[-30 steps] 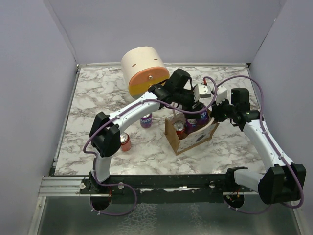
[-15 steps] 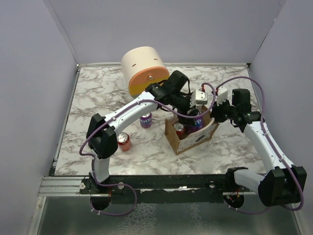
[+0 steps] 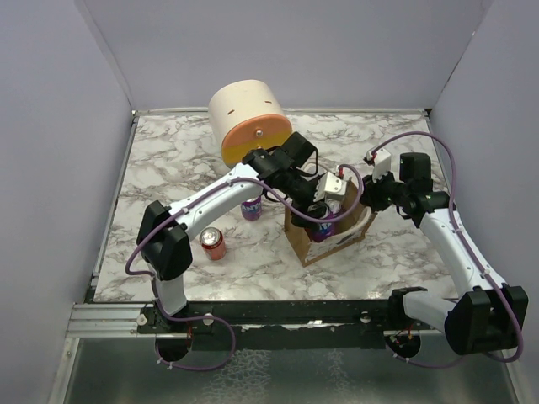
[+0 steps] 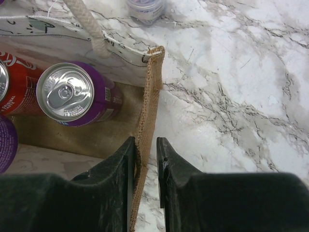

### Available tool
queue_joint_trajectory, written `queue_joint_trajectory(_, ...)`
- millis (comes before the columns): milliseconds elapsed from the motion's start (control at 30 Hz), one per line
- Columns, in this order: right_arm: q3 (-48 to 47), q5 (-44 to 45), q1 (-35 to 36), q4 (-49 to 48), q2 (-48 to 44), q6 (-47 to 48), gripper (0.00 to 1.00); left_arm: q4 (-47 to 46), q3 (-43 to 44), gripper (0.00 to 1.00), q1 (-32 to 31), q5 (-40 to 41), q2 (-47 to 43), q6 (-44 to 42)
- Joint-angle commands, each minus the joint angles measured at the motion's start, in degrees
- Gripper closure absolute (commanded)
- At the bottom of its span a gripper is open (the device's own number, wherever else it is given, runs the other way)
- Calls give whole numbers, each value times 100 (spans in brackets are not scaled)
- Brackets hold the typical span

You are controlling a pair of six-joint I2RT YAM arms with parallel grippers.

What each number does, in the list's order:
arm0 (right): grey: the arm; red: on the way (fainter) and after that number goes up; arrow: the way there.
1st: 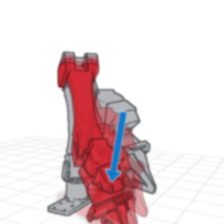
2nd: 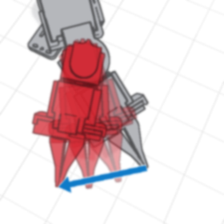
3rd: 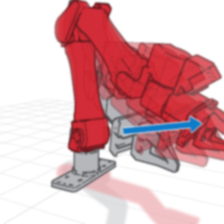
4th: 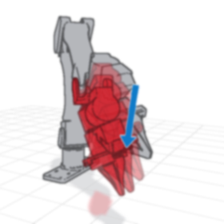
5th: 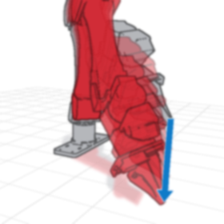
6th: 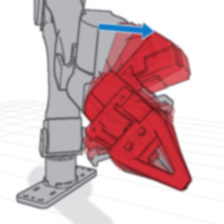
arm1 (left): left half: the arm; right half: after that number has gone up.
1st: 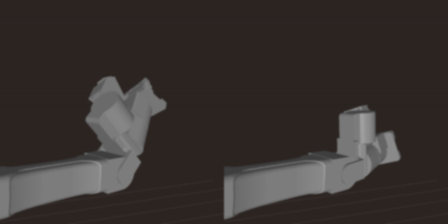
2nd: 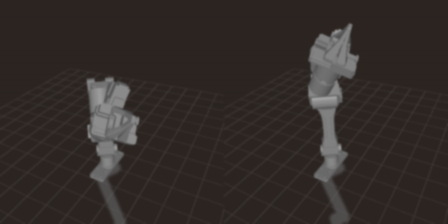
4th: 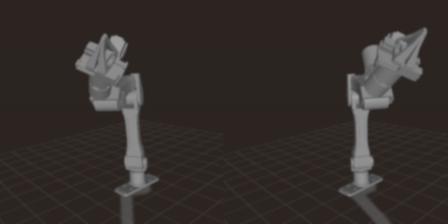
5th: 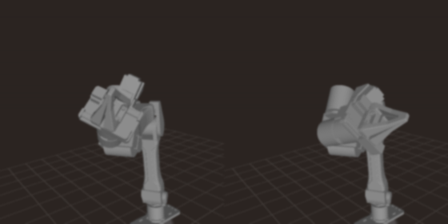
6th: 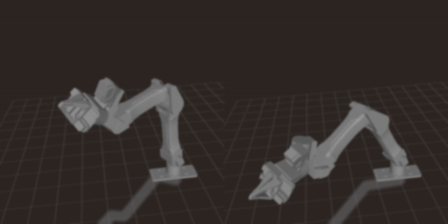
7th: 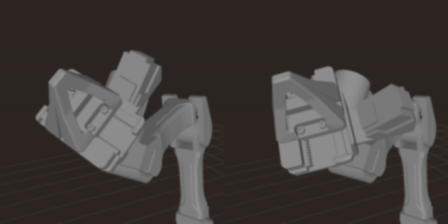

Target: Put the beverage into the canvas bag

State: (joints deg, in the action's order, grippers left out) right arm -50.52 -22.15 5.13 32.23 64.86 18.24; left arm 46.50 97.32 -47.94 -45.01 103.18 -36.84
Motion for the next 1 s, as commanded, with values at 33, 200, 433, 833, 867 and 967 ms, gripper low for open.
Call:
queue_joint_trajectory(33, 63, -138, -64, -33, -137, 66, 76, 235, -19, 100, -203, -49, -254, -574)
queue_joint_trajectory(200, 57, -211, -64, 2, -162, 74, 75, 306, -20, 100, -380, 271, -158, -837)
queue_joint_trajectory(433, 96, -287, -64, 10, -223, 82, 73, 184, 23, 100, -543, 652, 18, -1055)
queue_joint_trajectory(833, 144, -324, -73, -27, -241, 76, 71, -457, 196, 100, -689, 1116, 402, -766)
queue_joint_trajectory(867, 154, -325, -69, -32, -240, 78, 71, -450, 207, 100, -694, 1151, 436, -802)
queue_joint_trajectory(967, 166, -337, -73, -48, -241, 82, 71, -408, 217, 100, -703, 1252, 536, -926)
